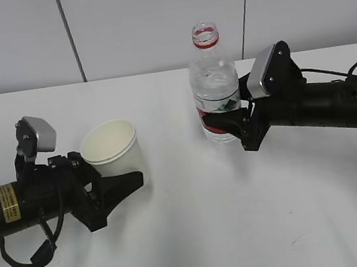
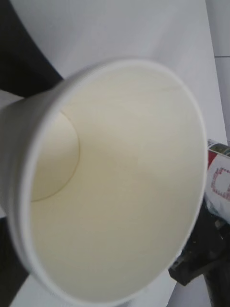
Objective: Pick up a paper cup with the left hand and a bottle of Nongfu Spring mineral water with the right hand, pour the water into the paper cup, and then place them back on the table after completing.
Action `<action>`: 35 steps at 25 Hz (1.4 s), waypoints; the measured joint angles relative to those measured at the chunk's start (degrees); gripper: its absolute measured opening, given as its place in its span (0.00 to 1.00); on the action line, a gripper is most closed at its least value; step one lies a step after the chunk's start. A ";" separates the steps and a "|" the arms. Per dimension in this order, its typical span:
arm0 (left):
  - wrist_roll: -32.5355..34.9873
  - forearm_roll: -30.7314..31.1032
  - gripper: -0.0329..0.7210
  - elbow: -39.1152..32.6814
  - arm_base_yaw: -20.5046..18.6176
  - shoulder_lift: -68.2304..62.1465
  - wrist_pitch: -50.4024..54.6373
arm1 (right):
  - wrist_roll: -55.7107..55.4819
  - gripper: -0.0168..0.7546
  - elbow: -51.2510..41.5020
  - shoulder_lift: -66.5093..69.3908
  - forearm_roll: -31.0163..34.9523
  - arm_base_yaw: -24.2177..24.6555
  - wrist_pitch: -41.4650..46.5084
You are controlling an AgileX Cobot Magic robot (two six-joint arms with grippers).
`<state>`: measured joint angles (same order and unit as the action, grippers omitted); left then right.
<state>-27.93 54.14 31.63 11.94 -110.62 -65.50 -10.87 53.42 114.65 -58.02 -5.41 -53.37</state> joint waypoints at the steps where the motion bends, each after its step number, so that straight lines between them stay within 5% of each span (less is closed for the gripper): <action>1: -0.06 0.54 0.62 0.69 0.00 0.00 0.00 | 0.00 0.65 0.40 0.00 0.00 0.00 0.00; 19: -3.06 -2.17 0.62 6.16 10.64 0.00 0.88 | 0.00 0.64 13.12 0.00 -13.47 0.00 1.49; 35: -5.47 -0.75 0.62 6.16 11.91 0.00 10.83 | 7.12 0.64 17.38 0.00 -20.67 0.00 9.20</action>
<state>-33.40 53.39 37.80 23.85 -110.62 -54.68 -3.74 70.80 114.65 -78.68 -5.41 -44.17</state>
